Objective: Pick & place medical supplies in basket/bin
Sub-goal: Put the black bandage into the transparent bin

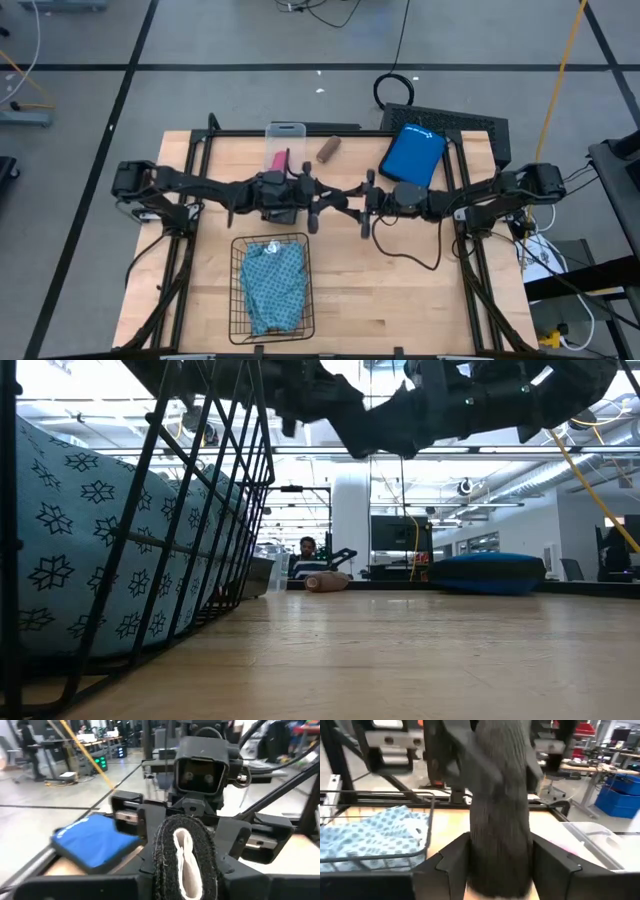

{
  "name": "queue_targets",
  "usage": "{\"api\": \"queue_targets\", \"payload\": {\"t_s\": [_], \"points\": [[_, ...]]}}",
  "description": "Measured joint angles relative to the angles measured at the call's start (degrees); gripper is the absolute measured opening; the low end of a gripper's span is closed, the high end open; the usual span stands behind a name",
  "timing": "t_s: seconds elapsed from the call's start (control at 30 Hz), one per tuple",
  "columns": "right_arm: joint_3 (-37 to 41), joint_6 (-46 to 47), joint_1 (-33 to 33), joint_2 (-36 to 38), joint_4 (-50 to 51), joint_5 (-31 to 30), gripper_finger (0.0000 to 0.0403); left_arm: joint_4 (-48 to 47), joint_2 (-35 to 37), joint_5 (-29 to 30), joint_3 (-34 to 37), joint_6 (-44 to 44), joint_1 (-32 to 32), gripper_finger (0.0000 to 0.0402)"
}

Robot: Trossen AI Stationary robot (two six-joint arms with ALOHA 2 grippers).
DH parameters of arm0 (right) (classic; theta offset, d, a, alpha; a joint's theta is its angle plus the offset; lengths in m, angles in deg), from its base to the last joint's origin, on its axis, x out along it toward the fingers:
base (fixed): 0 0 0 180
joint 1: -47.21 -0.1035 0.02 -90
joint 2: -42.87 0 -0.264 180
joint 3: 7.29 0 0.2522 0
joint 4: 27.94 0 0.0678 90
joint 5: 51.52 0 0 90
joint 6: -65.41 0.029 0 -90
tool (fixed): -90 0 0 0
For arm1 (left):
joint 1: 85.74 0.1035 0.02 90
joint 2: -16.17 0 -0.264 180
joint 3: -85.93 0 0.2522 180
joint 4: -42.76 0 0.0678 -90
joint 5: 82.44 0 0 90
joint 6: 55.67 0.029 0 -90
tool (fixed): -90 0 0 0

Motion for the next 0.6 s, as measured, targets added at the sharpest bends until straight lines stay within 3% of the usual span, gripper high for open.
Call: {"api": "queue_targets", "payload": {"t_s": [0.17,0.4,0.6], "points": [[0.1,0.2,0.1,0.0,0.6,-1.0,0.0187,-7.3,6.4,5.3,0.1,1.6,0.7,0.009],[0.3,0.2,0.0,0.0,1.9,0.2,0.02,-17.2,14.1,22.4,0.0,5.4,1.3,0.0084],[0.3,0.2,-0.1,-0.1,1.9,0.3,0.02,-24.5,17.7,29.4,-0.1,1.9,5.9,0.0091]]}}
